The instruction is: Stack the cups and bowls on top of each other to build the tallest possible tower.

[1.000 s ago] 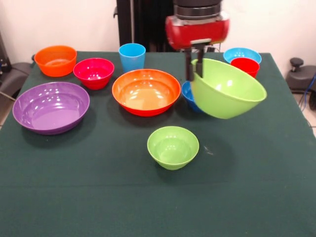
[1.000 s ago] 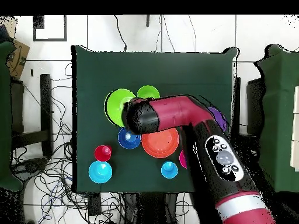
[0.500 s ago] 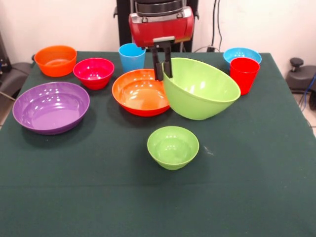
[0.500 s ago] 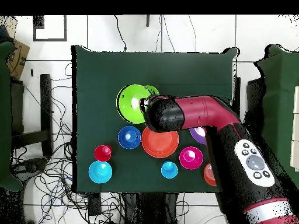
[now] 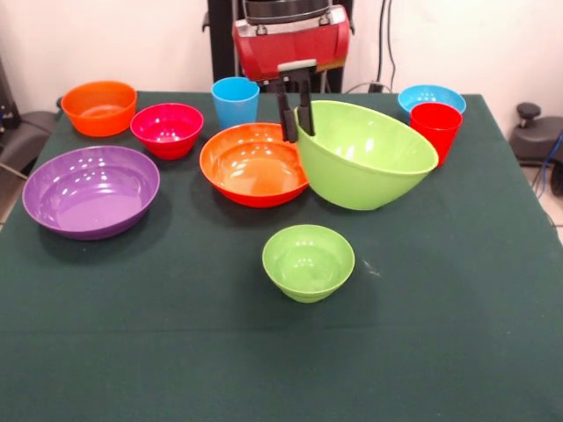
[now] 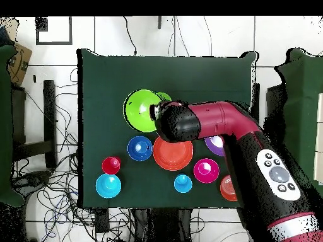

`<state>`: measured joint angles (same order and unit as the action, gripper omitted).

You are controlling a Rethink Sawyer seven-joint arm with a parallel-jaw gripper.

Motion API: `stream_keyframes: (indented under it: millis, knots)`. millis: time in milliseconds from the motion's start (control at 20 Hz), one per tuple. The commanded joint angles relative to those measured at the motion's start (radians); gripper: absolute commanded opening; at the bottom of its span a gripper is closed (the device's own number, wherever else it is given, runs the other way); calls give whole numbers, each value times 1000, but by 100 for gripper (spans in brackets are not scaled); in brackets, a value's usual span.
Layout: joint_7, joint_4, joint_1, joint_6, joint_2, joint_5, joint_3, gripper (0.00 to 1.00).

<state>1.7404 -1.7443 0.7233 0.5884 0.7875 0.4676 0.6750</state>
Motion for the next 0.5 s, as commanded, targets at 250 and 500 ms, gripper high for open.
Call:
stream_keyframes:
  millis: [250, 500]
  knots:
    - [-263, -56, 22, 97, -58, 88, 97, 0]
    - [-293, -15, 27, 128, -73, 125, 93, 0]
